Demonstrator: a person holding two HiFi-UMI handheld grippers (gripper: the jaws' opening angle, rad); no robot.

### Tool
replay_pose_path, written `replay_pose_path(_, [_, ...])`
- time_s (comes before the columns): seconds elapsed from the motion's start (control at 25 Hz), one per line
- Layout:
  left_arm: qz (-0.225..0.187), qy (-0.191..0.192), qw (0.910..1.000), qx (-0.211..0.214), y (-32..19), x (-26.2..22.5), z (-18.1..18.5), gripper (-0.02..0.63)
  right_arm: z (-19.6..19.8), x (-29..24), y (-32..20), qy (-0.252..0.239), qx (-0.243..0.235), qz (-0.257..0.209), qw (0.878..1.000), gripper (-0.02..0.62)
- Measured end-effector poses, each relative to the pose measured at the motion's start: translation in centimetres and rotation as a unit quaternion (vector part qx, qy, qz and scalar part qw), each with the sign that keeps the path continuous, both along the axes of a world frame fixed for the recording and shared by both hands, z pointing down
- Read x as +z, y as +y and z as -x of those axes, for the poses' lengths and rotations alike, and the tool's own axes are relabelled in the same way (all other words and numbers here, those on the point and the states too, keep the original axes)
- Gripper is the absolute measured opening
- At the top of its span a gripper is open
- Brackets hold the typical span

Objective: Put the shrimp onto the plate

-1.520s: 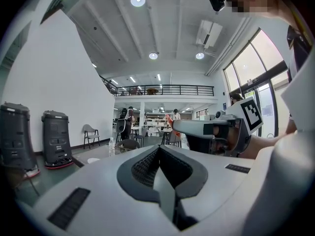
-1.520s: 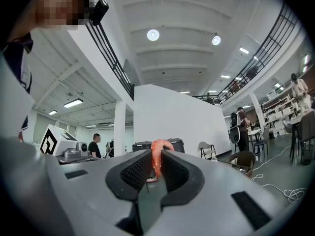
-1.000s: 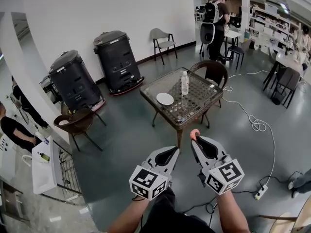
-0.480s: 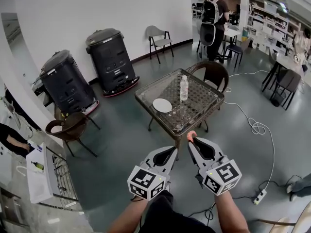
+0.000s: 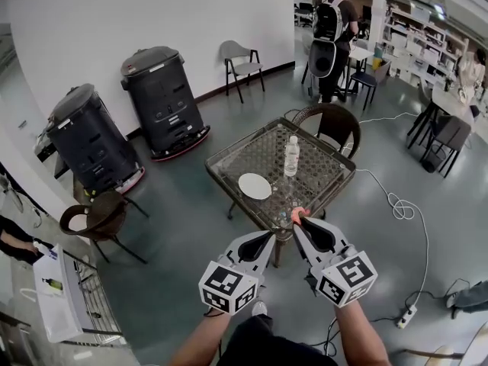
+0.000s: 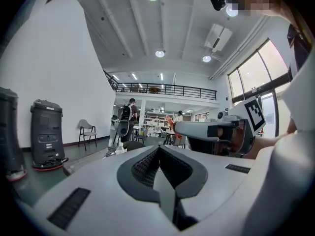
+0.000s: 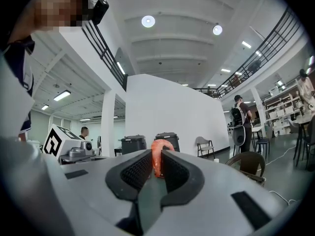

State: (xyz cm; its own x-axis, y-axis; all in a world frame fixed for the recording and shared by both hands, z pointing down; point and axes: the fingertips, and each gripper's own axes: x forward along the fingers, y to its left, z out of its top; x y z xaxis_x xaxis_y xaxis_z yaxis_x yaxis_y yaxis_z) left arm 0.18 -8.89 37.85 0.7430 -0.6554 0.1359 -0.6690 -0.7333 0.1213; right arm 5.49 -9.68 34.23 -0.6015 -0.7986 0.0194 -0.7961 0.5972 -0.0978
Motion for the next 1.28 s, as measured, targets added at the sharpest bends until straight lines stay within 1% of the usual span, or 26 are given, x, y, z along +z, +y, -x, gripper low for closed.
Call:
replay_pose_path(0.16, [0.004,0.001,0.9999,0.011,-4.0,0.2,1.0,0.009,0.9,-0.2,-4.3,0.003,0.009,0.0,1.0,0.06])
replay_pose_path(0.36, [0.015,0.002,0.9996,0.022,-7.6,0.9,2.0,0.009,2.2,0.2,-8.8,0.002,0.015,0.008,1.0,0.06])
replay_pose_path(0.52, [0.02,0.002,0.9996,0.021,-10.5,1.6,2.9,0.009,3.0,0.6,-11.8,0.001,0.014,0.009,1.0,0.06])
replay_pose_path(0.72, [0.032,0.001,0.9994,0.009,-13.6,3.1,4.0,0.009,3.3,1.6,-14.3,0.009,0.013,0.015,1.0,0.06])
replay_pose_path(0.96, [0.046,-0.007,0.9989,-0.009,-16.3,5.0,3.9,0.009,2.7,4.4,-17.6,0.032,0.005,0.031,0.999,0.06])
replay_pose_path(1.08, [0.057,-0.014,0.9979,-0.028,-17.8,6.4,3.9,0.009,2.8,6.4,-19.5,0.048,-0.012,0.041,0.998,0.06])
replay_pose_path(1.28, [0.074,-0.028,0.9946,-0.066,-20.7,8.6,3.9,0.009,3.6,10.4,-23.5,0.074,-0.061,0.066,0.993,0.06])
